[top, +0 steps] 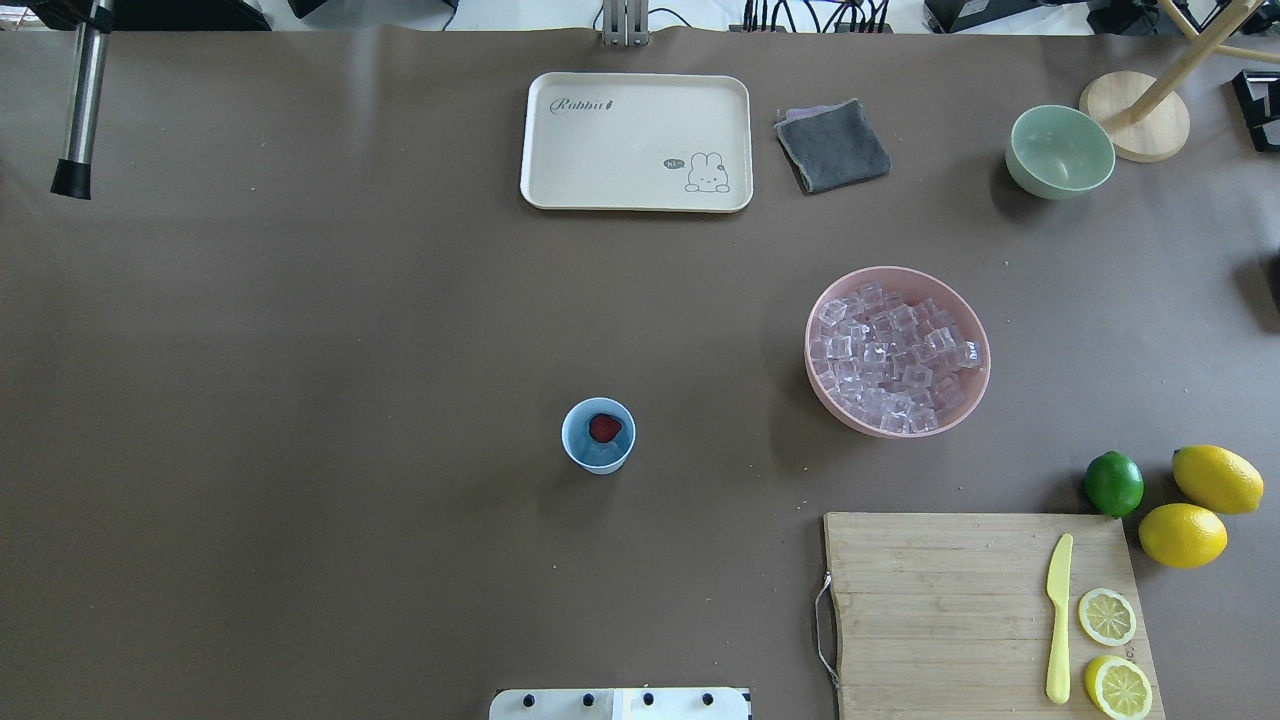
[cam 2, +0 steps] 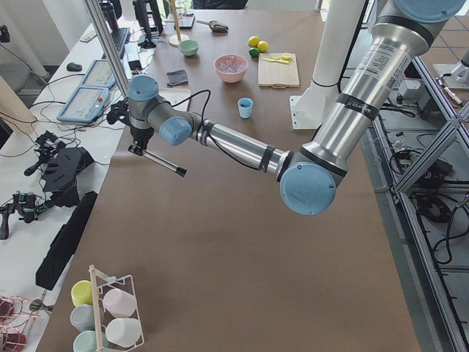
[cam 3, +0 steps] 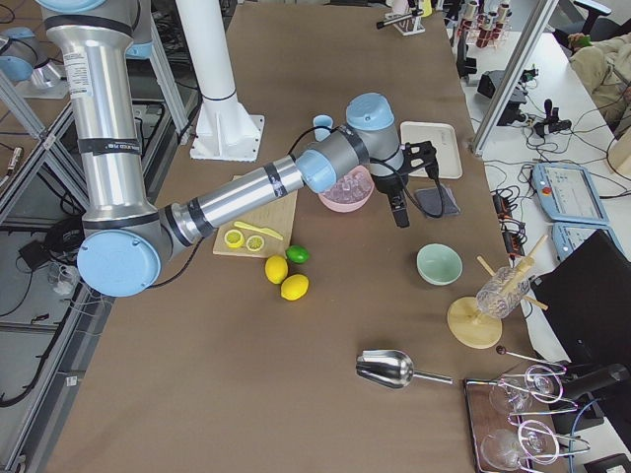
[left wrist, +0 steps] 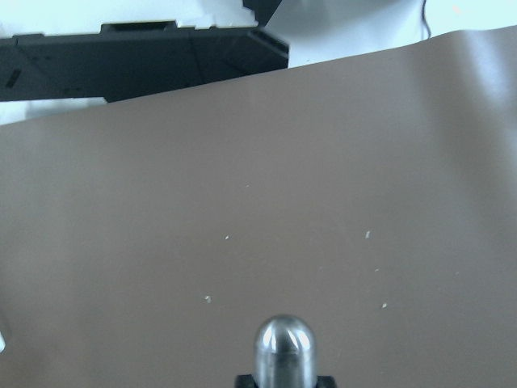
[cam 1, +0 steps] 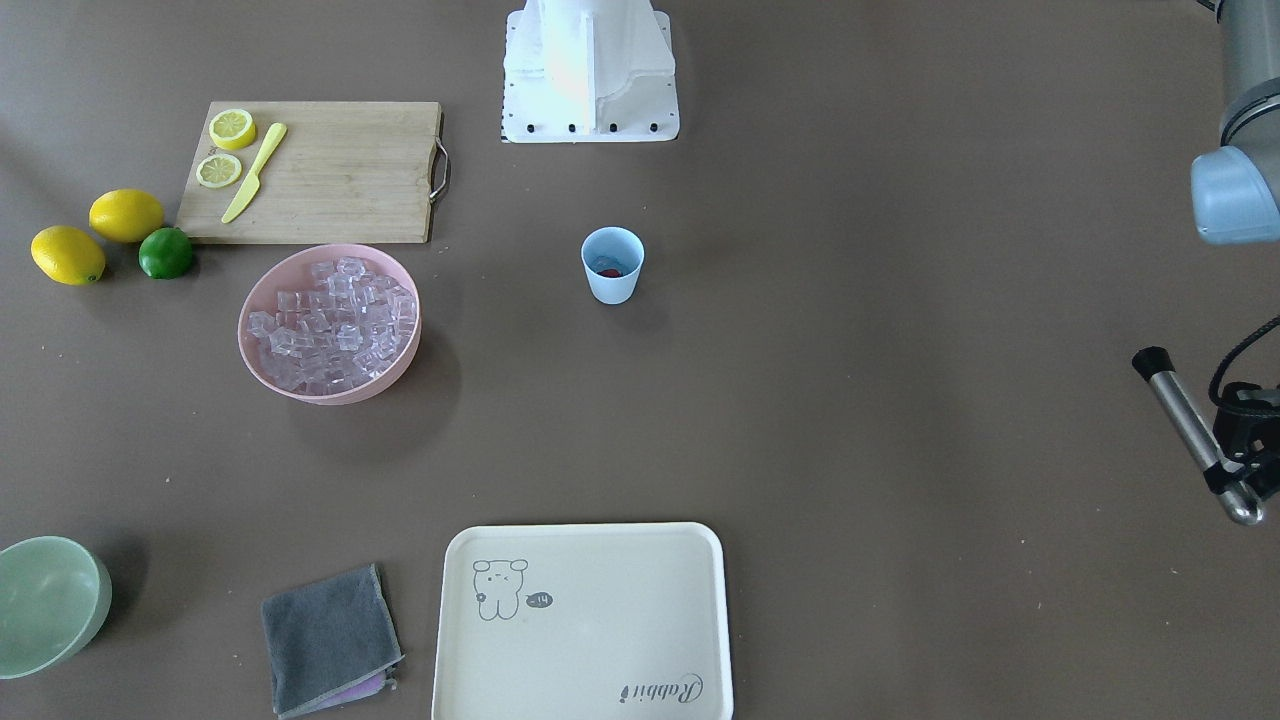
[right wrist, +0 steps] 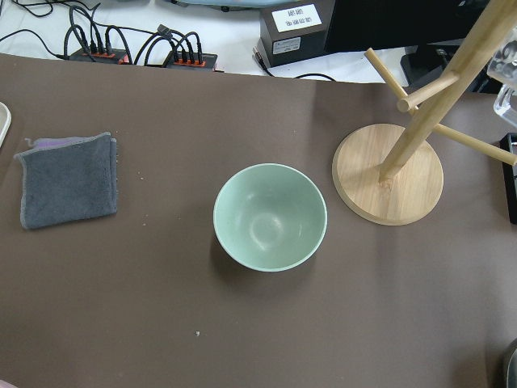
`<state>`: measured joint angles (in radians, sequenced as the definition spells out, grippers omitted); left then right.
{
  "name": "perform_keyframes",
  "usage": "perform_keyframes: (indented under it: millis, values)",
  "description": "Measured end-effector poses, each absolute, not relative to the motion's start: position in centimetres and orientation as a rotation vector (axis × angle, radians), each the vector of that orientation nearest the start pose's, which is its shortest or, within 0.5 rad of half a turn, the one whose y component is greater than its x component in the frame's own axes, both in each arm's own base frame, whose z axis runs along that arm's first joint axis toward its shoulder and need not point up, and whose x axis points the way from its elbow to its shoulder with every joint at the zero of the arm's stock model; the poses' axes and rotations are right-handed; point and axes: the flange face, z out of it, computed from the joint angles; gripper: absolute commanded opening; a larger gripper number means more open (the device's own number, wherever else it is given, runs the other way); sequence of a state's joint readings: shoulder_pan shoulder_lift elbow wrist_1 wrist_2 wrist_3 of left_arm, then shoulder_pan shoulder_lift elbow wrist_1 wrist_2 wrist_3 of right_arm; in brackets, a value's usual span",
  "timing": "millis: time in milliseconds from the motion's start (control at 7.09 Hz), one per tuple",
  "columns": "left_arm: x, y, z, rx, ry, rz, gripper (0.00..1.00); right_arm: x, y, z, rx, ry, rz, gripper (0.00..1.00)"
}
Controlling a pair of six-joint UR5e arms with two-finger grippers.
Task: Mash ice and strawberries in cup
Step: 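Swing the left arm holding a metal pestle over the blue cup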
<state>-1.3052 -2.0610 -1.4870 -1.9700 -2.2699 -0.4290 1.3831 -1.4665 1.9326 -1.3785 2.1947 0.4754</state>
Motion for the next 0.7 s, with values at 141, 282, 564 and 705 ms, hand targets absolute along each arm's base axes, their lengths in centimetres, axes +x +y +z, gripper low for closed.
perform_keyframes:
  millis: [141, 282, 564, 705]
  values:
    - [14.3, -67.1, 33.3, 0.559, 0.931, 0.148, 0.0, -2.5, -53.0, 41.7, 0.395, -0.771, 0.067, 1.0]
    - [17.8, -66.1, 30.7, 0.618, 0.983, 0.156, 0.0, -2.6, -53.2, 42.3, 0.382, -0.769, 0.071, 1.0]
    - [23.3, -63.6, 26.5, 0.706, 1.086, 0.172, 0.0, -2.7, -53.6, 43.9, 0.354, -0.758, 0.085, 1.0]
    - [24.9, -61.9, 24.2, 0.74, 1.141, 0.189, 0.0, -2.8, -53.8, 44.5, 0.343, -0.752, 0.088, 1.0]
